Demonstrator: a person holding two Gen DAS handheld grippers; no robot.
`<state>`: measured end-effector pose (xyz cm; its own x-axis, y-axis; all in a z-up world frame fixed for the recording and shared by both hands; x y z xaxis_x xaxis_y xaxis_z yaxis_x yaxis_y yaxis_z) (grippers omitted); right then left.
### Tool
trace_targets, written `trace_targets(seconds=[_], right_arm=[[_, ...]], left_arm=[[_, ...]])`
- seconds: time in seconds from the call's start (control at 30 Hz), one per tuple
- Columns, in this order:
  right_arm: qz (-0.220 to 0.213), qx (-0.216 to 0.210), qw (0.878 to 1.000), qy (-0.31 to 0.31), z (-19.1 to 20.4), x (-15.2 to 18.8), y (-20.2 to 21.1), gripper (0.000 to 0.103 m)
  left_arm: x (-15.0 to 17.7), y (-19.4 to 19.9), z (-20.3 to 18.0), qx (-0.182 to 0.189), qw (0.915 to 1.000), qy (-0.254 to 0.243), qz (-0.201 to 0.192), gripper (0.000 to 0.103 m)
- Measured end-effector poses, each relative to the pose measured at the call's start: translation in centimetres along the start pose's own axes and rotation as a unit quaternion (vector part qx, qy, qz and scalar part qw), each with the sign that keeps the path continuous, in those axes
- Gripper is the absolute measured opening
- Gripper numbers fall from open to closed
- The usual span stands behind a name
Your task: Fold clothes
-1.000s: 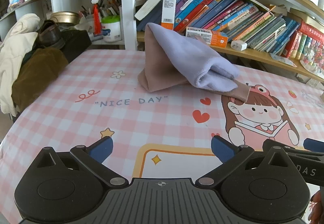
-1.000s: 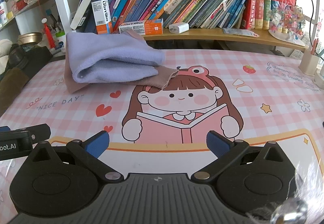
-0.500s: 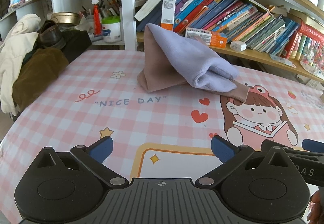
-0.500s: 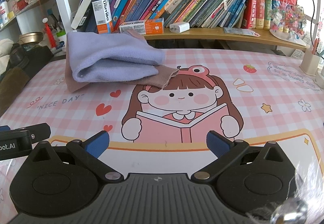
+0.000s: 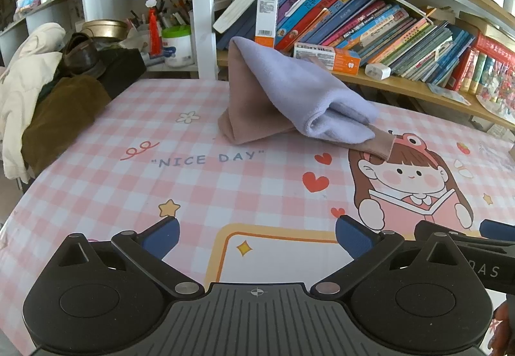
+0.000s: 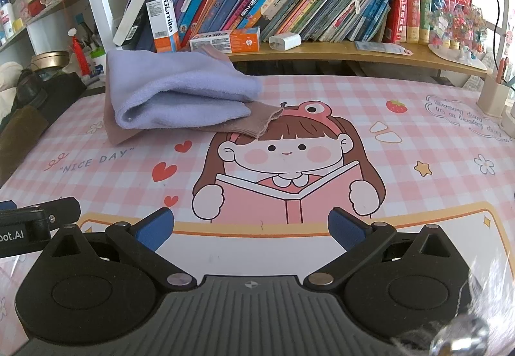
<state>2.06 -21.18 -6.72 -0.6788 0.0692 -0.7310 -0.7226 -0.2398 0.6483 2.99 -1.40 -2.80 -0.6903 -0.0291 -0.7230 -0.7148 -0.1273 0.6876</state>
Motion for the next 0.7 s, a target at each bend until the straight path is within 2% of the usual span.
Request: trace_targets(seconds=[0.7], right_arm=[[0.003, -0.014, 1.0, 0.006, -0.1, 0.19, 0.27, 0.103]], left_arm=[[0.3, 0.93, -0.28, 0.002, 1.0, 0.006, 0.001, 0.103]])
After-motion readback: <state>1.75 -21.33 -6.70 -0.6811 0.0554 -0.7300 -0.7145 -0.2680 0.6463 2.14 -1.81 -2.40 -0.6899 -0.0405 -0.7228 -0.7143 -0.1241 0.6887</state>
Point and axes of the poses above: each gripper's, at about its wrist camera, not at the fingertips, and y roughly against the way its jaws point, z to its left, x to its underside, the point moved 5 cm from there along -y, roughly the way its jaws point, and after that the axes turned 7 degrees about -x, right-handed, at the moved point
